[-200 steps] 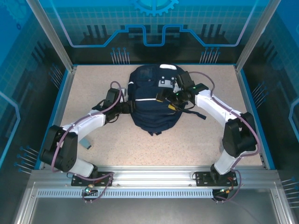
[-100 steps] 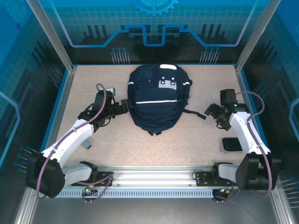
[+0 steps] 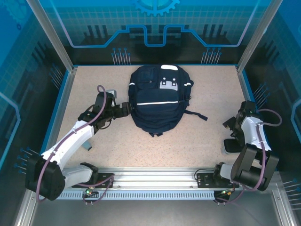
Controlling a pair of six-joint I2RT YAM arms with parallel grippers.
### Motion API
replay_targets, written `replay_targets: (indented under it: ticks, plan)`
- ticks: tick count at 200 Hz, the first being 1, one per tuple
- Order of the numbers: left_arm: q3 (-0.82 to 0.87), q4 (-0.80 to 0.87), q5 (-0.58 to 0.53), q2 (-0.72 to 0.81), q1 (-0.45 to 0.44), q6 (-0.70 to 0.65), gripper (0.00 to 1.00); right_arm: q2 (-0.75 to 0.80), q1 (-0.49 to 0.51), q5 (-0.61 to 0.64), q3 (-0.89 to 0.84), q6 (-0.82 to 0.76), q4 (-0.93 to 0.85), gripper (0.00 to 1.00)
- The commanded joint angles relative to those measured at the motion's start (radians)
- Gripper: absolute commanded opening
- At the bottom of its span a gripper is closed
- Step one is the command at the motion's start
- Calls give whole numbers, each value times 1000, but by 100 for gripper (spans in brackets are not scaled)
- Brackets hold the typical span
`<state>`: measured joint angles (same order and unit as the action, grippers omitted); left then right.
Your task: Pack the student bag
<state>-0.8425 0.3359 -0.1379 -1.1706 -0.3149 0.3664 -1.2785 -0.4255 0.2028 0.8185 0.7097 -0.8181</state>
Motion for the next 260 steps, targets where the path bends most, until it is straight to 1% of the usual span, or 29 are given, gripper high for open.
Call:
replay_targets:
  ticks: [1, 18, 20, 24, 47, 57, 61, 81, 112, 132, 150, 169, 198, 214, 229, 244, 260]
  plan:
    - [-25, 0, 29, 12, 8, 12, 99, -30, -48, -8, -24, -22, 35, 93]
    - [-23, -3, 37, 9, 8, 16, 99, -60, -52, -44, -34, -30, 53, 93]
    - [-23, -4, 39, 9, 8, 16, 99, -62, -74, -50, -35, -31, 55, 93]
    - [-23, -5, 40, 8, 8, 18, 99, -68, -82, -62, -39, -34, 63, 93]
    - [-28, -5, 47, 4, 8, 20, 99, -89, -76, -150, -59, -52, 99, 91]
    - [-29, -5, 52, 2, 9, 23, 99, -93, -65, -170, -61, -55, 105, 91]
    - [-30, -6, 55, 2, 8, 26, 99, -94, -28, -177, -59, -56, 106, 90]
    - [-32, -15, 72, -4, 10, 32, 99, -98, 68, -206, -48, -45, 109, 90]
    - [-40, -20, 88, -18, 7, 42, 99, -127, 268, -261, -7, -15, 119, 89]
    - [-43, -20, 95, -22, 8, 42, 99, -157, 389, -289, 39, -42, 111, 87]
    - [-43, -19, 100, -21, 7, 42, 99, -174, 452, -284, 70, -76, 78, 86]
    - [-42, -20, 107, -22, 5, 42, 99, -157, 490, -210, 121, -81, 19, 86]
    - [-43, -28, 116, -22, 5, 45, 99, -118, 507, -81, 179, -69, -45, 89]
    - [-43, -31, 120, -25, 5, 47, 99, -135, 506, -45, 207, -71, -50, 90]
    - [-43, -32, 123, -26, 5, 46, 99, -175, 511, -81, 238, -89, -38, 88]
    - [-41, -31, 125, -29, 5, 46, 99, -218, 539, -137, 261, -107, -7, 81]
    - [-39, -29, 124, -30, 6, 51, 99, -271, 578, -152, 286, -107, 7, 74]
